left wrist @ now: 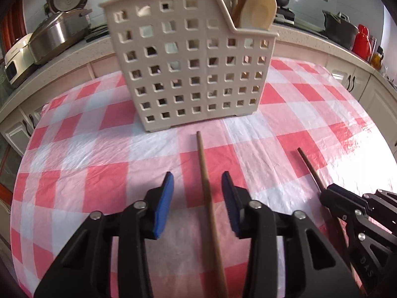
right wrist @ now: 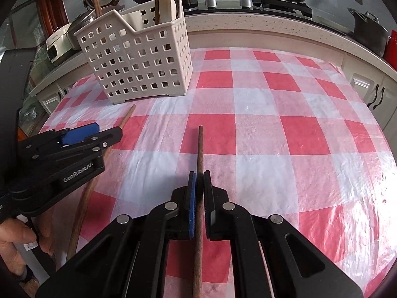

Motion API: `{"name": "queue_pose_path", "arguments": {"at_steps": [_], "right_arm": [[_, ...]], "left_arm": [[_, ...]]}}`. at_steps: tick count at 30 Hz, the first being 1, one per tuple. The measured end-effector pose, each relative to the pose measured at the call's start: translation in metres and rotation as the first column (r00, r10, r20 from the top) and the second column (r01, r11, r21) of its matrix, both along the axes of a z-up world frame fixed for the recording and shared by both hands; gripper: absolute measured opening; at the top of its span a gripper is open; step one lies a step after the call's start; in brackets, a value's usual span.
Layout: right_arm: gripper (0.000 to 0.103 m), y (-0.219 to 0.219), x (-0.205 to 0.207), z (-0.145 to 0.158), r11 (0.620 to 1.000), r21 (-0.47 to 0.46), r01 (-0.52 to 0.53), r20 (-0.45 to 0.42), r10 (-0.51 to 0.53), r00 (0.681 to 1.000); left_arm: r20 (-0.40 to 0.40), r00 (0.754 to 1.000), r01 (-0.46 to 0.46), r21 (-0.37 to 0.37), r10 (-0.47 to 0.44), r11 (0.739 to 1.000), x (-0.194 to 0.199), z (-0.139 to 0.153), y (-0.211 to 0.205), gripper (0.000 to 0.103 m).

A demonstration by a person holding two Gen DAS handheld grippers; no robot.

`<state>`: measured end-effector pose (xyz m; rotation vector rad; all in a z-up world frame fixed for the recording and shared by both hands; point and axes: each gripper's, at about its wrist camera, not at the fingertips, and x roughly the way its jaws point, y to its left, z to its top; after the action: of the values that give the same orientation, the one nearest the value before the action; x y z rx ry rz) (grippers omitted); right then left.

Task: Organize utensils
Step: 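Close the left tool on one chopstick while the right tool closes on the other, then lift the chopstick upright with the left tool while the right tool lifts its chopstick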

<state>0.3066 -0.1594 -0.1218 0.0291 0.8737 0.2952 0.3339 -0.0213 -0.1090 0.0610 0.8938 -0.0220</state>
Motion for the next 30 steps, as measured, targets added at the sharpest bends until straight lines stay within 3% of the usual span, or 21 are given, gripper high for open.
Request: {"name": "queue_pose_path", "arguments": {"at_steps": [11,20,30], "right_arm": [[0.006,0.0,0.0,0.0,1.0,-0.002,-0.01,0.004,0.01,1.0],[0.006,0.002,-0.002,0.001,1.0,-0.006,-0.018,0.017,0.018,1.0],[0.006,0.004,-0.017,0.034,0.998,0.03,-0.053,0.121,0.049,0.991]], "left_arm": [[0.013,0.998,0.062,0.028,-0.062,0.998,-0.003,-0.004,-0.017,0.007],[0.015,0.999,0.048,-0.058,-0.047,0.997,-0.012,0.003,-0.001,0.006],[0.118,0.993,0.036,-0.148,-0.018,0.988,-0.056,0.048,0.031,0.006]]}}
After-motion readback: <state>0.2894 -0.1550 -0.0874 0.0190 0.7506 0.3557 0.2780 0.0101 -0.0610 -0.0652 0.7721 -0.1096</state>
